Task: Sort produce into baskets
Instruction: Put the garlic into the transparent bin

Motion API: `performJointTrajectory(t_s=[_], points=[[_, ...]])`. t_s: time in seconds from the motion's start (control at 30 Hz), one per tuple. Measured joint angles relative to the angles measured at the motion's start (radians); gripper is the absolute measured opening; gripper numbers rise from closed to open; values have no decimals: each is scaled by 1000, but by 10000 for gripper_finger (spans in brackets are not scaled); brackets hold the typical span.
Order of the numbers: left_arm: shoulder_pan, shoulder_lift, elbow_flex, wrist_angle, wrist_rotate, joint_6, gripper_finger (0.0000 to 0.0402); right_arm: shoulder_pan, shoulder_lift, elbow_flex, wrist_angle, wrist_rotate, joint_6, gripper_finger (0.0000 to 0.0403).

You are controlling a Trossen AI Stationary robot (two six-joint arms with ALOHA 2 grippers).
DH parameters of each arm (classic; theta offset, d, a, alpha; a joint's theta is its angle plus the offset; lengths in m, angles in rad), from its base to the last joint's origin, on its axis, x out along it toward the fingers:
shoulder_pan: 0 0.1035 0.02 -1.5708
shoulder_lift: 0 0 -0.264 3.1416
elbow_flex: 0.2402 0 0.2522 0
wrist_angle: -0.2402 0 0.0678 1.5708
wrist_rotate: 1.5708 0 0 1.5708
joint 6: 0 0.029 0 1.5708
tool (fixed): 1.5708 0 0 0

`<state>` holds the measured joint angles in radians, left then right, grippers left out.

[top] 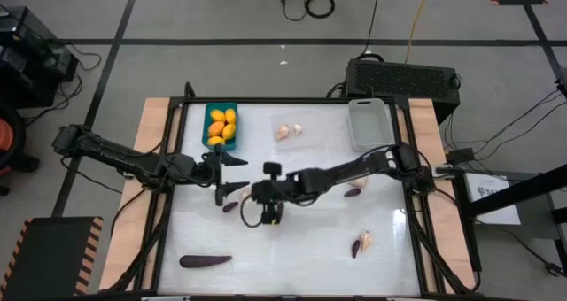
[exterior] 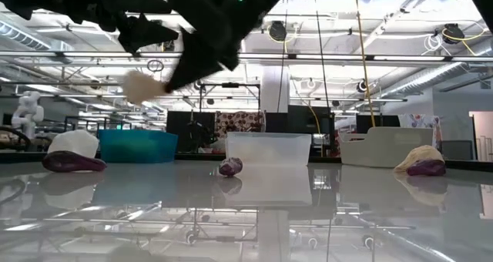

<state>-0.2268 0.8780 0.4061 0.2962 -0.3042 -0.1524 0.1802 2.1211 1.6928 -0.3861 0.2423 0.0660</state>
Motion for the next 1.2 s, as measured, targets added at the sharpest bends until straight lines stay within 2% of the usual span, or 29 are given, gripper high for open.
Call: performJointTrajectory(t_s=[0.27, 0.4, 0.6, 0.93, 1.07, 1.2], points=[[0, 0, 0, -1, 0, -8, 325, -111, -58, 0, -200, 3, -40, 8], [0, 0, 0, -2, 0, -8, 325, -185, -56, 0, -305, 75, -44, 8], [0, 0, 0, -3, 0, -23, 325, -288, -69, -1, -401, 118, -6, 8], [-2, 0, 0, -37, 9, -26, 325, -444, -141, 1, -416, 126, 67, 9], [-3, 0, 0, -61, 11, -27, 325, -493, -127, -1, -505, 118, 132, 12], [-3, 0, 0, -63, 11, -27, 325, -513, -122, -1, -627, 118, 166, 32]])
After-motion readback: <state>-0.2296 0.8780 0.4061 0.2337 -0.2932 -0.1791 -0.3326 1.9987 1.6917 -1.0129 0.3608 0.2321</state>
